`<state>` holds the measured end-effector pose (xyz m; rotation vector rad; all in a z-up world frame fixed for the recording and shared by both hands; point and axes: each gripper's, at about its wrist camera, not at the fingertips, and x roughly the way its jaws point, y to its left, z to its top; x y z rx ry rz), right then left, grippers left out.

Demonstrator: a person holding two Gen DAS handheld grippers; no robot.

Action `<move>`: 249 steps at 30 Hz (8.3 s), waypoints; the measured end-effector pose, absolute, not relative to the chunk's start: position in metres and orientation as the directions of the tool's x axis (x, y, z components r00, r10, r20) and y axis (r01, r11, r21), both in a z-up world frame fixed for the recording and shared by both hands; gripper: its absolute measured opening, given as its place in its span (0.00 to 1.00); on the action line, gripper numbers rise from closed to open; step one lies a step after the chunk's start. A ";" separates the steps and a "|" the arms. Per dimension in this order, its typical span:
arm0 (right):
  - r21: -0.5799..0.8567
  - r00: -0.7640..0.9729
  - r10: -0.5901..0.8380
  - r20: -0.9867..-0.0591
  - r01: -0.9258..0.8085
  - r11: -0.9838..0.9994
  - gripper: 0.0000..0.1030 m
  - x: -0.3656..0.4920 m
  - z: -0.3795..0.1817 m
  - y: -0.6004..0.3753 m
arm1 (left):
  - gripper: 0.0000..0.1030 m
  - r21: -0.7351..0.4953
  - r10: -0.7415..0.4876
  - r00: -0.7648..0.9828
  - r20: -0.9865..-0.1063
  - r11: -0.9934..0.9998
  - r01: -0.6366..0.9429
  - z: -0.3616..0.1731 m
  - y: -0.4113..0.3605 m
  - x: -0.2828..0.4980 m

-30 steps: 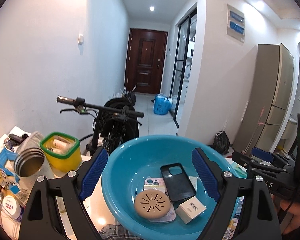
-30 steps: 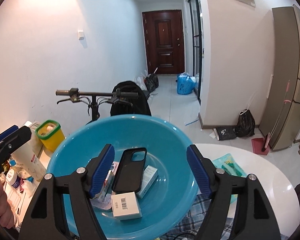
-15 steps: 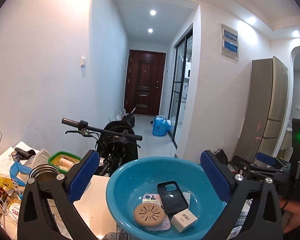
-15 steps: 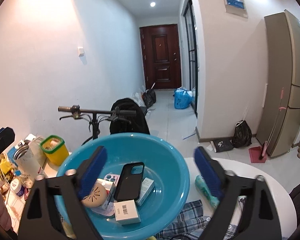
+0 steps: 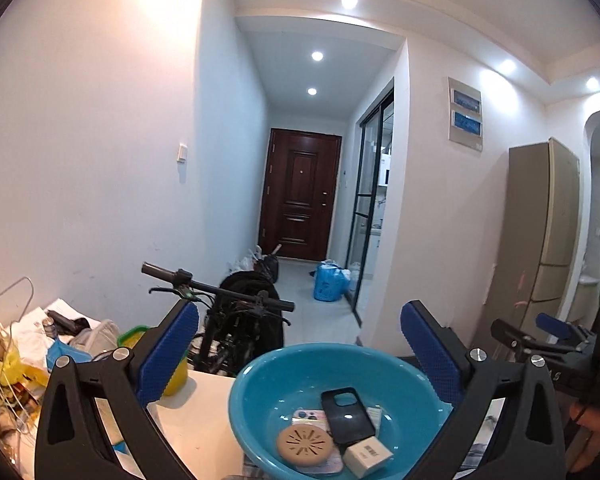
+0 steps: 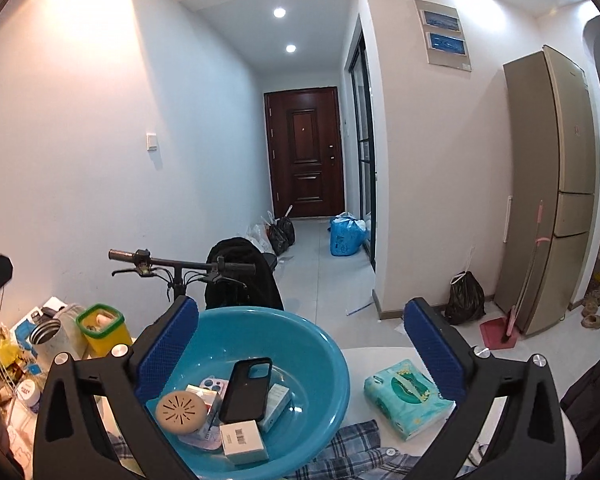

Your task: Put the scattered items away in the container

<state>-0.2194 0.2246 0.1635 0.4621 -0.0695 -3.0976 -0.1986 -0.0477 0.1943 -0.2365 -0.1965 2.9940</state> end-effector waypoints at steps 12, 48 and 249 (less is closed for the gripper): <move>0.017 -0.977 0.004 -0.215 -0.008 -1.000 0.99 -0.176 0.187 0.225 | 1.00 -0.033 0.132 -0.983 -0.125 -0.991 -0.129 0.212 -0.028 -0.155; -0.027 -1.000 -0.027 -0.009 0.028 -0.999 0.99 -0.020 0.229 0.219 | 1.00 -0.034 0.139 -0.990 -0.028 -0.990 -0.138 0.239 -0.025 -0.009; 0.002 -0.955 0.037 -0.296 -0.039 -0.999 1.00 -0.019 -0.005 0.237 | 1.00 -0.022 0.099 -0.954 -0.283 -0.995 -0.096 -0.010 -0.009 -0.024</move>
